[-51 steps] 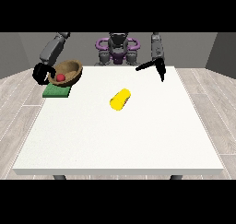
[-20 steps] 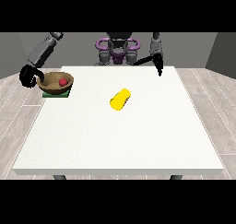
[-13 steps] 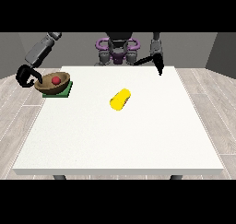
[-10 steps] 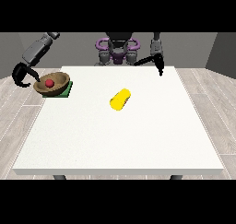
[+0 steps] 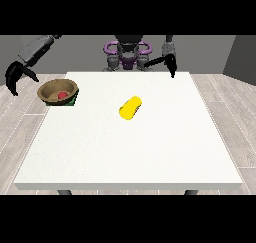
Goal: Pick the cup and pour the ball into the bowl, then pick the bowl and place it on the pad
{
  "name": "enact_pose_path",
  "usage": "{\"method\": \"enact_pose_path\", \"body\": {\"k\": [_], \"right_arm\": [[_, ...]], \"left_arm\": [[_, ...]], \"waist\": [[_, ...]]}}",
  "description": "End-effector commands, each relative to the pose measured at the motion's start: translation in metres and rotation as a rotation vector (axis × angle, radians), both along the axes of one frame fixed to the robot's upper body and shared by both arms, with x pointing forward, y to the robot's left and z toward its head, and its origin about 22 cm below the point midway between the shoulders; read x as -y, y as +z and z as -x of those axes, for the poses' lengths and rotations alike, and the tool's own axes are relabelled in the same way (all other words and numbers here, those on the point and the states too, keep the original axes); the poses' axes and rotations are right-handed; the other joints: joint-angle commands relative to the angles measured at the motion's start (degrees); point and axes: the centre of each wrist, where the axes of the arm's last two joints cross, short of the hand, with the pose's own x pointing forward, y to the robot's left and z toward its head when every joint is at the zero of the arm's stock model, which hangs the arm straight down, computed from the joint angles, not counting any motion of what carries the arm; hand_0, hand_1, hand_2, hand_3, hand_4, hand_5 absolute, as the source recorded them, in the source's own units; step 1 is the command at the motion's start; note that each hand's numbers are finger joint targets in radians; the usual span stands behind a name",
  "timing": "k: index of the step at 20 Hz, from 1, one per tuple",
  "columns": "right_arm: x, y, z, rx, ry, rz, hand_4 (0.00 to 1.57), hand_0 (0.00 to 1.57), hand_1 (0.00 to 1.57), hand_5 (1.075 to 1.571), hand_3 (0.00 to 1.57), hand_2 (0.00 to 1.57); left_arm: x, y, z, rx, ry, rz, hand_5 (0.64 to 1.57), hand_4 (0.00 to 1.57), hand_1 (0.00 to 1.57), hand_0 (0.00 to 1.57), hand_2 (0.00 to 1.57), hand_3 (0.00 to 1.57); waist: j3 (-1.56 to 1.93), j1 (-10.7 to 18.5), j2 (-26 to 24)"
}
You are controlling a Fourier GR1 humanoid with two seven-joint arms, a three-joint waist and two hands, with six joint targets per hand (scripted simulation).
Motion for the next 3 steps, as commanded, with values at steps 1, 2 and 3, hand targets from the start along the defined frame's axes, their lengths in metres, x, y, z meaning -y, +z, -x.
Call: {"method": "enact_pose_path", "body": {"k": [1, 2, 3], "right_arm": [[0.009, 0.021, 0.005, 0.011, 0.039, -0.006, 0.0, 0.0, 0.0, 1.497, 0.16, 0.27], [0.015, 0.045, 0.01, 0.005, 0.065, -0.009, 0.0, 0.0, 0.0, 1.501, 0.26, 0.27], [0.016, 0.063, 0.009, 0.037, 0.111, -0.032, 0.0, 0.0, 0.0, 1.503, 0.29, 0.19]], "left_arm": [[0.0, -0.01, 0.002, -0.036, 0.011, 0.013, 1.569, 0.0, 0.0, 0.0, 0.0, 0.0], [-0.002, -0.023, -0.008, -0.087, 0.027, 0.023, 1.569, 0.0, 0.0, 0.0, 0.0, 0.0], [-0.003, -0.028, -0.011, -0.106, 0.037, 0.016, 1.569, 0.0, 0.0, 0.0, 0.0, 0.0]], "waist": [[-0.03, -1.2, -2.0], [-0.1, -2.1, -4.4], [-0.13, -2.3, -5.7]]}}
